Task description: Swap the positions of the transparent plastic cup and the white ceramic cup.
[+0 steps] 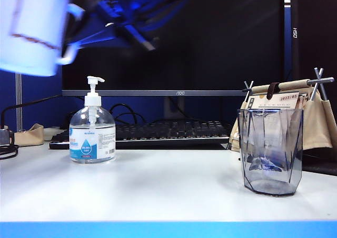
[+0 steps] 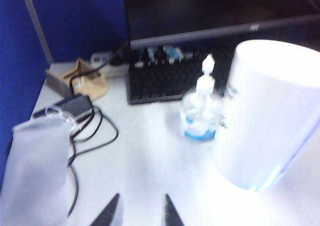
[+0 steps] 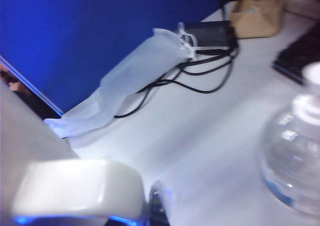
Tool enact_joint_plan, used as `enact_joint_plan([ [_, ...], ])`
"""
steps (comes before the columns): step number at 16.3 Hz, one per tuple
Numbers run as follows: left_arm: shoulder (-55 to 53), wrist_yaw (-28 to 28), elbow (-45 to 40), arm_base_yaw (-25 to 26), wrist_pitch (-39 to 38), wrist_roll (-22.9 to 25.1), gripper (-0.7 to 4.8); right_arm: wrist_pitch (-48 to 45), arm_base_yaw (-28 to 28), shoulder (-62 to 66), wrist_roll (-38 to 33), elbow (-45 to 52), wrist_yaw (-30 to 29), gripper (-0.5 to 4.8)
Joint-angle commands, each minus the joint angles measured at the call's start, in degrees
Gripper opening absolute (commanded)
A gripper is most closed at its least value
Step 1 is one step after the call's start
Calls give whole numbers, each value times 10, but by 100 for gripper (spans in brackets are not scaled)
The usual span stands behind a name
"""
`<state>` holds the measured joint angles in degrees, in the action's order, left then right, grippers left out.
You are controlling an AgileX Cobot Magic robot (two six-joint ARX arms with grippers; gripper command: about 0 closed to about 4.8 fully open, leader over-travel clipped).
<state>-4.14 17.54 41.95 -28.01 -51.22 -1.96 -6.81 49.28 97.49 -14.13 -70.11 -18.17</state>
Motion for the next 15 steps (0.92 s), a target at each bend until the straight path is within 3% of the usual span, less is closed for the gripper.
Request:
enact_joint_plan([
  [1,0,7,1,1,-11,-4,110,-27,10,24,-7,-14,15,-7],
  [15,38,-13,-6,1,-19,-6,88,-89,-13,155,-8,-31,5,-7],
])
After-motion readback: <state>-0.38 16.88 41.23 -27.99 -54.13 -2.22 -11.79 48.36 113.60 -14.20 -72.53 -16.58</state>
